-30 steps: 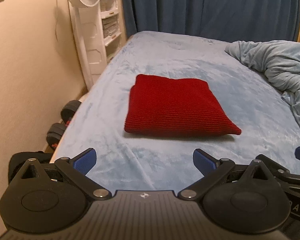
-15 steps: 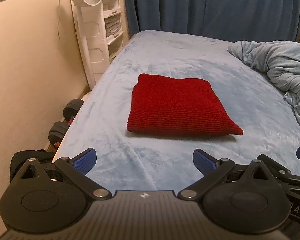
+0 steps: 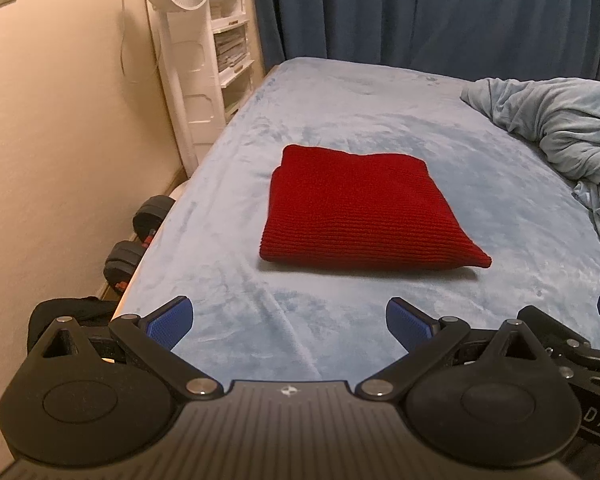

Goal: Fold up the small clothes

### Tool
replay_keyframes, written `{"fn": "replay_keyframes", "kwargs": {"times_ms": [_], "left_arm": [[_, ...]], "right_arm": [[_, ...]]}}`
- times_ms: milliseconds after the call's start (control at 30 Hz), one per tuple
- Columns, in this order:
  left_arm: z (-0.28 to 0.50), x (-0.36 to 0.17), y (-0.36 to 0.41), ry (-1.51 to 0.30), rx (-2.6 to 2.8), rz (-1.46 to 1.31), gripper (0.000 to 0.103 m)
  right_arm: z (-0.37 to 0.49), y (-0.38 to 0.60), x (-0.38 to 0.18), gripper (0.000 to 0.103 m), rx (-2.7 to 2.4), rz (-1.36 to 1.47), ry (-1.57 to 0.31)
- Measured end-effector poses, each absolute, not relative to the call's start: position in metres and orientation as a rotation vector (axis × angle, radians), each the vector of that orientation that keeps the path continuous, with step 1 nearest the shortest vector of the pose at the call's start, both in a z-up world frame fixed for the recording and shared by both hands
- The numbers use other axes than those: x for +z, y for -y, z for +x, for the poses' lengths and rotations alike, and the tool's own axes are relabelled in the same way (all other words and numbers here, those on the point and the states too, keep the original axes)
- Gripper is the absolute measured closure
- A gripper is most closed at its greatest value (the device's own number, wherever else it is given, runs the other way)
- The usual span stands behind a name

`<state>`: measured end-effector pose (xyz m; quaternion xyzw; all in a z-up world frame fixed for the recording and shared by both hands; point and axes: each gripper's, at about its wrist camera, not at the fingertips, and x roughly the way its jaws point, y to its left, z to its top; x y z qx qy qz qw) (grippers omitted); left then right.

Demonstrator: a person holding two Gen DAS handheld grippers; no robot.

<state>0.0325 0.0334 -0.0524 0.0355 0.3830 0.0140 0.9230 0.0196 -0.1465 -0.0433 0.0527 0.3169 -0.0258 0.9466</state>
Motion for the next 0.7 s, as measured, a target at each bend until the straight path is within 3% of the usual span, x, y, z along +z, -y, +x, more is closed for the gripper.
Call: {"fn": "replay_keyframes", "kwargs": {"times_ms": [700], "left_arm": [[0.034,-0.057,-0.036,-0.814,0.034,0.083,0.0]], "right_arm": [[0.024,0.136,-0.045,0.006,-0.029,0.08,-0.663]]}}
